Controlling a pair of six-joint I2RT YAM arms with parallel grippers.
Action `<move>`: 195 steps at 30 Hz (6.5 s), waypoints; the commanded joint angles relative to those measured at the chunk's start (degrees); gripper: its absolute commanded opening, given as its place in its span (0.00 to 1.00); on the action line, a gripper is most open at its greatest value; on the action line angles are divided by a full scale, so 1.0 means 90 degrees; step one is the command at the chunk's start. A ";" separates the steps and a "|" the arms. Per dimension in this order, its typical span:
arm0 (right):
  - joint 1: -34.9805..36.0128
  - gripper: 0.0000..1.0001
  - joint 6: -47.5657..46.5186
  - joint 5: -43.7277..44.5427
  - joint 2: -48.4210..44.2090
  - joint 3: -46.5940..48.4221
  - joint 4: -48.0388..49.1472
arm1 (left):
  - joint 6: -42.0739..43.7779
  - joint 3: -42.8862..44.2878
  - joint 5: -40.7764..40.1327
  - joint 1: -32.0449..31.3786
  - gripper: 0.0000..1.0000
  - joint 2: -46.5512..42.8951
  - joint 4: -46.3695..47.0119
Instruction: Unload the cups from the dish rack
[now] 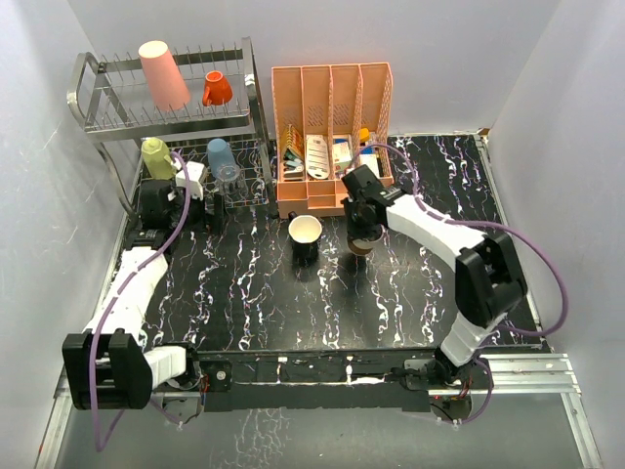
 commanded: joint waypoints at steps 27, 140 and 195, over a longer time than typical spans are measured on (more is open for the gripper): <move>0.0429 0.38 -0.0860 0.0640 0.1202 0.1939 -0.0210 | -0.1284 0.1338 -0.0757 -0.0025 0.97 0.3098 0.2969; 0.1659 0.52 0.8276 -0.2166 -0.0522 -0.0690 1.0649 | -0.6302 0.0246 0.4195 -0.0299 0.00 -0.1485 0.3996; -0.1260 0.08 0.0020 0.0950 -0.0829 0.0611 -0.0654 | -0.1387 -0.0188 -0.0691 0.0112 0.97 -0.0268 0.1290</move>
